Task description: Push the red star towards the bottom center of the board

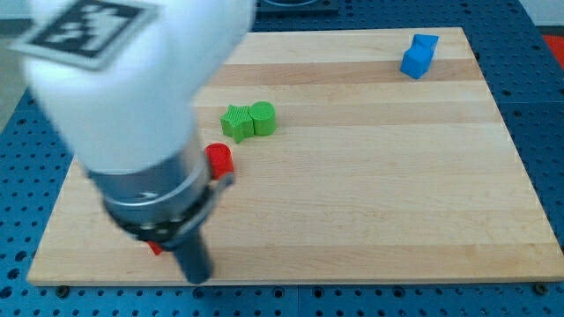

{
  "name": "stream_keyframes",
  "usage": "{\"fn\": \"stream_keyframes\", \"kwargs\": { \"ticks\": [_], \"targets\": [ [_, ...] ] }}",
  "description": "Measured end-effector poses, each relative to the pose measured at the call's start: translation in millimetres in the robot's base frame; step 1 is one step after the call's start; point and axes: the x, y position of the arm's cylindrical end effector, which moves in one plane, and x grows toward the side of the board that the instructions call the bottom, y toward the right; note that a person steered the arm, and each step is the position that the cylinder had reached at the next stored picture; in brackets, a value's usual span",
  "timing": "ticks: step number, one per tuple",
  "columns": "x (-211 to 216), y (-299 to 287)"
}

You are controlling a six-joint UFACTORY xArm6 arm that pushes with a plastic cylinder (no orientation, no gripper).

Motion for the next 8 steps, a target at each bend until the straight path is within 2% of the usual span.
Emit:
{"fn": "stream_keyframes", "kwargs": {
  "ticks": [2, 7, 8],
  "targets": [
    [-0.1, -65.0],
    [-0.8, -117.5],
    [-0.6, -153.5]
  ]
}}
